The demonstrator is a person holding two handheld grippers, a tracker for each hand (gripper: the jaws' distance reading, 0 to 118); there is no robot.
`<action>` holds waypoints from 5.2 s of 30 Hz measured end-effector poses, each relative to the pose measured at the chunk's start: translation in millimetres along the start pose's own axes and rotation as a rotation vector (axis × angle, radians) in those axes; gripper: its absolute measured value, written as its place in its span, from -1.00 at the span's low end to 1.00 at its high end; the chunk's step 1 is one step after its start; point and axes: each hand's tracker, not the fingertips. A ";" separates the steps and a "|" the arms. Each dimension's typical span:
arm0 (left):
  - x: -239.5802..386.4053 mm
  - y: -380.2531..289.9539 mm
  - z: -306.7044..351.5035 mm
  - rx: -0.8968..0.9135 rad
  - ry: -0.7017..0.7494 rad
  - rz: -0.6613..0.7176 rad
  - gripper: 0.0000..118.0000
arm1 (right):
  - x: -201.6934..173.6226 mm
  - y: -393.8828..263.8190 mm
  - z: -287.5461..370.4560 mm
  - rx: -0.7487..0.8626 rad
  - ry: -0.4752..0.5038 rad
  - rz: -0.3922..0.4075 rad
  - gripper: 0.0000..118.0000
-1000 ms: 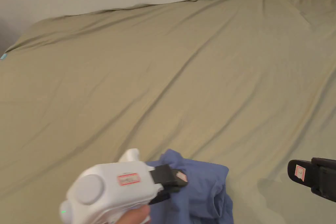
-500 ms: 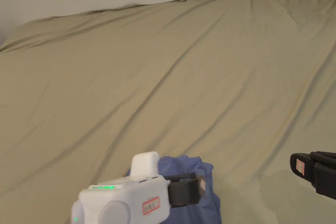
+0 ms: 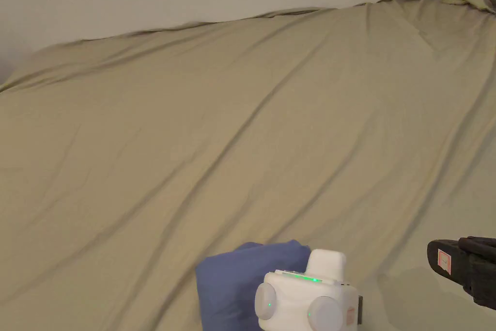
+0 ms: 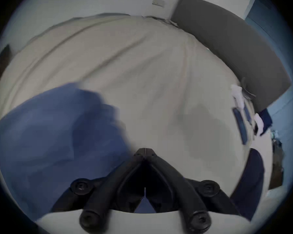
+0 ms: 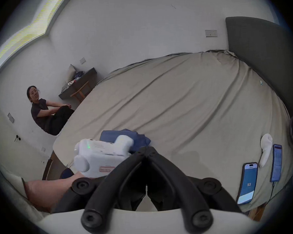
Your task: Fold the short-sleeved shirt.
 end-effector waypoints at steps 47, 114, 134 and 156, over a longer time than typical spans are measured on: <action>-199.9 -74.2 161.5 0.212 -0.267 0.488 -0.40 | 55.2 -72.4 -204.1 -0.353 0.710 -0.496 -0.97; -44.3 57.3 396.4 1.044 0.400 0.155 0.47 | -66.4 173.2 48.7 0.582 -0.352 0.216 1.00; -30.7 62.9 397.2 1.006 0.464 0.038 1.00 | -75.9 183.0 60.3 0.553 -0.284 0.019 1.00; -21.6 64.4 393.1 0.982 0.418 0.026 1.00 | -98.8 175.4 50.2 0.547 -0.364 0.139 1.00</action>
